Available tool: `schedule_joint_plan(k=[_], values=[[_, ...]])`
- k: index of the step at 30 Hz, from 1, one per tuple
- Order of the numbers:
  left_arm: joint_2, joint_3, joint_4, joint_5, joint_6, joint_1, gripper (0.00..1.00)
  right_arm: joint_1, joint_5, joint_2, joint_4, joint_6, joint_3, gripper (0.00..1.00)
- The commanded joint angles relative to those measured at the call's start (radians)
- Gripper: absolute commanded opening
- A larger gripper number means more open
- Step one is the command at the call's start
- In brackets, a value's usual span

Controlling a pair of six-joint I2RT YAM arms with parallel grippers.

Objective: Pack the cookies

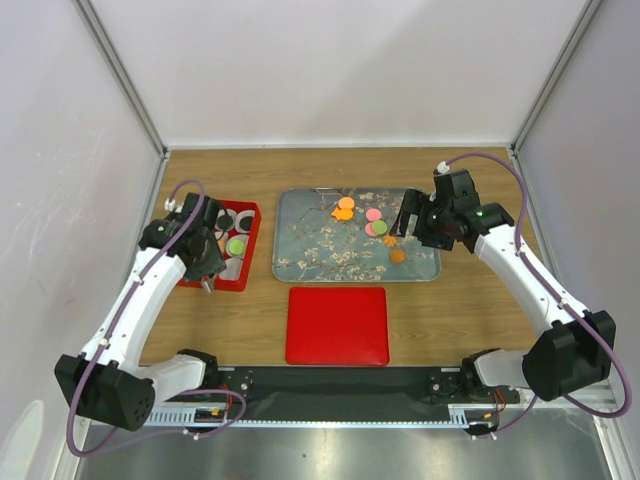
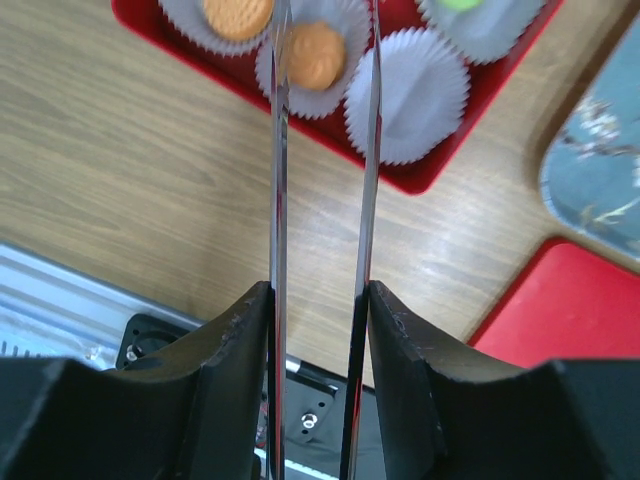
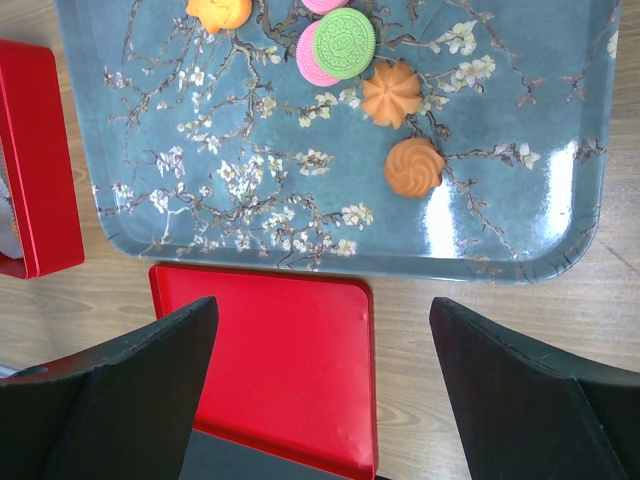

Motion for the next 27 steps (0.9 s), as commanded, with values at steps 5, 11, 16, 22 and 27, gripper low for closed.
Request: schedule_joint_plan(k=[5,11,16,22,27], values=[[0.019,0.186,-0.021,0.016,0.040,-0.014,0.46,0.005,0.011,0.008,0.006,-0.001,0.042,0.95],[0.126,0.364,-0.020,0.000,-0.002,-0.190,0.46,0.005,0.037,0.005,-0.028,-0.003,0.073,0.95],[0.281,0.467,0.052,0.004,-0.033,-0.345,0.47,-0.026,0.049,-0.017,-0.085,-0.006,0.123,0.95],[0.546,0.637,0.141,0.027,-0.024,-0.520,0.47,-0.078,0.066,-0.070,-0.145,-0.012,0.151,0.95],[0.745,0.815,0.176,0.072,0.010,-0.606,0.48,-0.104,0.077,-0.102,-0.182,-0.016,0.154,0.95]])
